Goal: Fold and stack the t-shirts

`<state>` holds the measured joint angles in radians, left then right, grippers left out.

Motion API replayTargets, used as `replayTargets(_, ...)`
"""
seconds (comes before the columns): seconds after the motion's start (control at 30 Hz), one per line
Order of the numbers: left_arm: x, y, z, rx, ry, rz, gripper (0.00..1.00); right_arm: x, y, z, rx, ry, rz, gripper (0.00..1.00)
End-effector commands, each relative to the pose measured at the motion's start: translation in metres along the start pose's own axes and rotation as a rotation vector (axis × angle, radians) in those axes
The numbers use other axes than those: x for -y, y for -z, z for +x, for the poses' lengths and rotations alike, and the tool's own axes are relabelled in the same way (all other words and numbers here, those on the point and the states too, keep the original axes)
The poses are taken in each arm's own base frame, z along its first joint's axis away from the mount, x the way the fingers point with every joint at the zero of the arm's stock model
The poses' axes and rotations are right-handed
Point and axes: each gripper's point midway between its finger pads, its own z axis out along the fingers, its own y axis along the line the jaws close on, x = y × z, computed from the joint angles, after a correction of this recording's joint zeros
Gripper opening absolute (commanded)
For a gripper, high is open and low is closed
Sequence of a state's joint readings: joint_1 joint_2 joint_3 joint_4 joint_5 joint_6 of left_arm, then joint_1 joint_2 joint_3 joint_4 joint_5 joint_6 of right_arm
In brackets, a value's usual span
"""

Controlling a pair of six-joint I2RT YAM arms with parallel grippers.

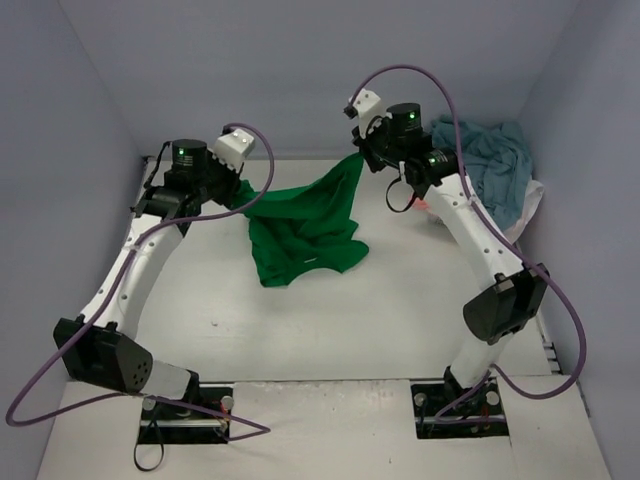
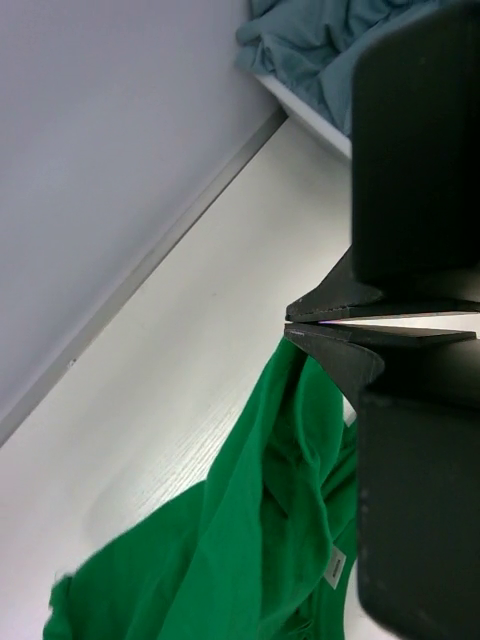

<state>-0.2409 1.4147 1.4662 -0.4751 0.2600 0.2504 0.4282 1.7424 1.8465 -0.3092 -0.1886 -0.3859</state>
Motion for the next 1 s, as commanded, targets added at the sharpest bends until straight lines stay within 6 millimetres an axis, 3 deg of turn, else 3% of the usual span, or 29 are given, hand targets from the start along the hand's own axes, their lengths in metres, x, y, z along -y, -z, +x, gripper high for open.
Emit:
replayTargets(0.0, -0.020, 0.049, -0.056, 0.164, -0.024, -0.086, 0.00, 0.038, 0.063, -0.065, 0.188, -0.007, 0.108, 0.00)
replayTargets(0.13, -0.024, 0.075, -0.071, 0.203, -0.016, -0.111, 0.00, 0.058, 0.103, -0.087, 0.263, -0.008, 0.169, 0.00)
replayTargets(0.3, -0.022, 0.126, -0.098, 0.288, -0.025, -0.137, 0.00, 0.067, 0.161, -0.114, 0.372, -0.009, 0.228, 0.00)
replayTargets(0.33, -0.021, 0.144, -0.105, 0.316, -0.027, -0.145, 0.00, 0.065, 0.181, -0.122, 0.410, -0.006, 0.238, 0.00)
replayTargets(0.57, -0.003, 0.220, -0.130, 0.437, -0.030, -0.130, 0.00, 0.061, 0.265, -0.152, 0.563, -0.006, 0.291, 0.00)
replayTargets(0.8, 0.013, 0.289, -0.141, 0.537, -0.046, -0.131, 0.00, 0.052, 0.336, -0.159, 0.668, 0.012, 0.321, 0.00)
replayTargets(0.9, 0.022, 0.312, -0.145, 0.587, -0.041, -0.116, 0.00, 0.044, 0.346, -0.160, 0.691, 0.015, 0.285, 0.00)
replayTargets(0.97, 0.034, 0.312, -0.143, 0.587, -0.031, -0.055, 0.00, 0.036, 0.319, -0.146, 0.620, -0.035, 0.194, 0.00)
